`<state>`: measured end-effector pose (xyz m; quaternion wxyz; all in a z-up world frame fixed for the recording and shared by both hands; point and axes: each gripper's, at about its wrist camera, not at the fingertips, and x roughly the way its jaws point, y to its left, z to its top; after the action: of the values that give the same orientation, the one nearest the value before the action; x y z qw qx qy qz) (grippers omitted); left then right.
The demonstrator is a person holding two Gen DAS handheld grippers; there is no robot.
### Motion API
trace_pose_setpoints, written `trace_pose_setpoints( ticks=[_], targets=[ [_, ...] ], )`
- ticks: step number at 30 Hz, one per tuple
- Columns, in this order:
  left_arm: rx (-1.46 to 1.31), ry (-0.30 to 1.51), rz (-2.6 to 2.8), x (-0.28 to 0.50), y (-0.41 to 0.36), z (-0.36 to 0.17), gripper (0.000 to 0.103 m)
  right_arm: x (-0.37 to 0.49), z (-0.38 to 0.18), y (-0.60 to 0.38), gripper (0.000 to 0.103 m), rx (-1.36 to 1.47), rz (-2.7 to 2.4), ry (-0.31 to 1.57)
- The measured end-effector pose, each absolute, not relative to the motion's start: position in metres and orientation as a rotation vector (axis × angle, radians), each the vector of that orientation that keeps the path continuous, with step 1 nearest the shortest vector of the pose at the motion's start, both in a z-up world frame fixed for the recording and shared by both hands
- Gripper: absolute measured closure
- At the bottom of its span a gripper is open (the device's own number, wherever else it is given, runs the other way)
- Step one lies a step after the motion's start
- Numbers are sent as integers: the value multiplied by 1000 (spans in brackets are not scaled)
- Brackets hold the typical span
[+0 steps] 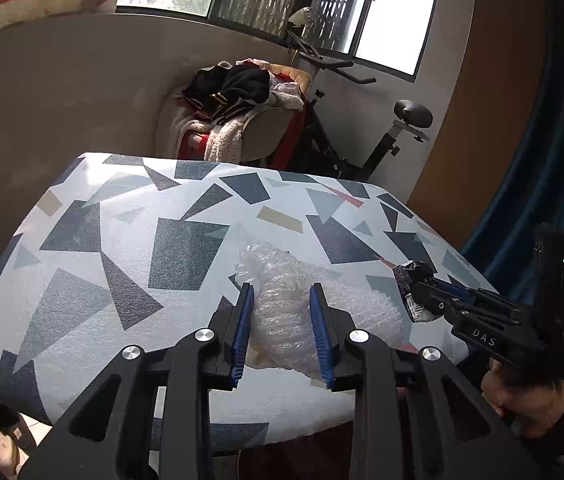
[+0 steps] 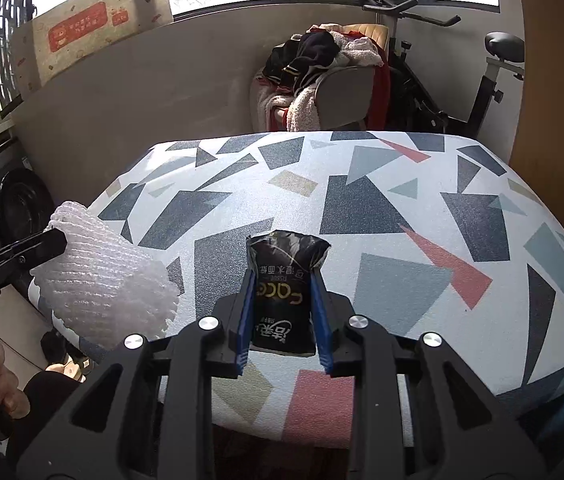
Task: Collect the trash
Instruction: 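Drop the white foam net into the bin with the left tool while the right drops the black packet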
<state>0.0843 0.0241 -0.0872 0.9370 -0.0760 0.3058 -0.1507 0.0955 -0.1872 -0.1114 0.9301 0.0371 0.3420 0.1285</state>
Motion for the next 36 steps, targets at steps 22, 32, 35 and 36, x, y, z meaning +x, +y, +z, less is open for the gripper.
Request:
trace_pose_setpoints(
  ticks=[22,32,35,36],
  targets=[
    [-33,687,-397,7,10,-152,74,27,-152,-210,74,54,298,701],
    [-31,769,-424,16,1,-172,74,16,-176,-222,74,133,293,736],
    [5,778,-431,16,-9,-175,74,15,-177,-222,74,130,292,737],
    [19,780,-436,16,-12,-176,74,15,-178,-222,74,130,292,736]
  ],
)
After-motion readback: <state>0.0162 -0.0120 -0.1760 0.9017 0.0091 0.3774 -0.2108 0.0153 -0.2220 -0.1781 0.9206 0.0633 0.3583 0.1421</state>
